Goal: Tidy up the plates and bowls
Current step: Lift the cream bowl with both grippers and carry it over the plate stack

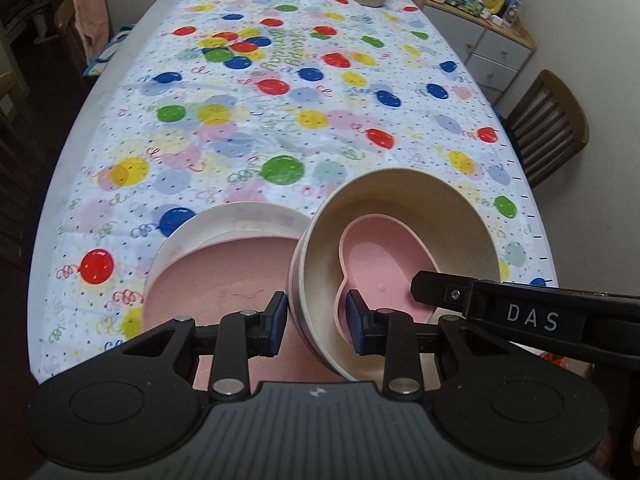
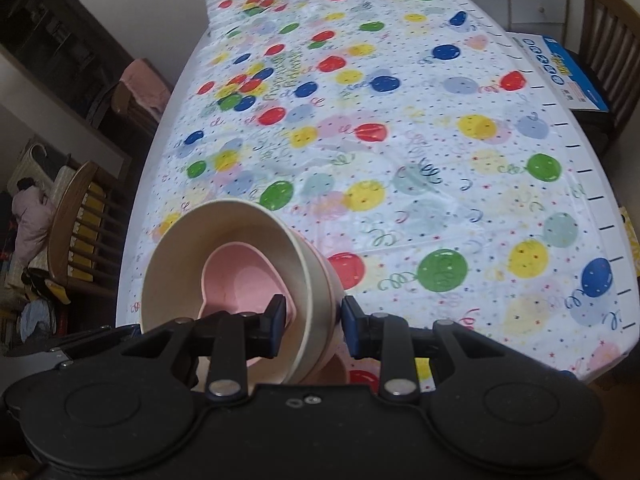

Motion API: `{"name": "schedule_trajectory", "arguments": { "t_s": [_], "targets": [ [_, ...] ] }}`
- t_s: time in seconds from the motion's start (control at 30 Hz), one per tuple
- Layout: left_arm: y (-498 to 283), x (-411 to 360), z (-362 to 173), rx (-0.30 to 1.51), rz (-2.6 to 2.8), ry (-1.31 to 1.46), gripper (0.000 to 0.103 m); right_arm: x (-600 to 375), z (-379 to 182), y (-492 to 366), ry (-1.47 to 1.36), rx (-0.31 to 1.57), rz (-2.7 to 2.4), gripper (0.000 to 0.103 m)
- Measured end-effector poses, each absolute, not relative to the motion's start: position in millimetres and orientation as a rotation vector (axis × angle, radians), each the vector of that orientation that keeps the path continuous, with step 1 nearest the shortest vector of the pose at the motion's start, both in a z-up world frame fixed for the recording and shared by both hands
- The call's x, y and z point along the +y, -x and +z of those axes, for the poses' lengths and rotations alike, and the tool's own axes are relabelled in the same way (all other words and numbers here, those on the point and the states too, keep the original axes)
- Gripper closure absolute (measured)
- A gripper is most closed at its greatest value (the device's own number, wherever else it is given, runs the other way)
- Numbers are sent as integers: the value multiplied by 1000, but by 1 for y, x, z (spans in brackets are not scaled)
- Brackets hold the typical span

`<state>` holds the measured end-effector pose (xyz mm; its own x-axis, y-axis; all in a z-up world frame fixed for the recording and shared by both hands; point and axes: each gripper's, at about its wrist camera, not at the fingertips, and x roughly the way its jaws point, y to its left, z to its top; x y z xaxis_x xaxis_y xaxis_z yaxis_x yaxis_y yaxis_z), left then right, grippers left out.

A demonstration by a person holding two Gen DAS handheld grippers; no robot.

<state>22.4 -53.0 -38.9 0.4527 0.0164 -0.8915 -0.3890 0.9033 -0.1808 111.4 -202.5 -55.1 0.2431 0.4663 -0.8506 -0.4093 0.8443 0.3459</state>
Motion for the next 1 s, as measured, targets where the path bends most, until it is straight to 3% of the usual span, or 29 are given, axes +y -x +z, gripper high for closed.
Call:
{"name": "schedule_trajectory", "arguments": {
  "t_s": [1.0],
  "targets": [
    [-11,5,-91,1171,238,421,72,-129,-105,-100,43,1297,592,77]
  ]
}}
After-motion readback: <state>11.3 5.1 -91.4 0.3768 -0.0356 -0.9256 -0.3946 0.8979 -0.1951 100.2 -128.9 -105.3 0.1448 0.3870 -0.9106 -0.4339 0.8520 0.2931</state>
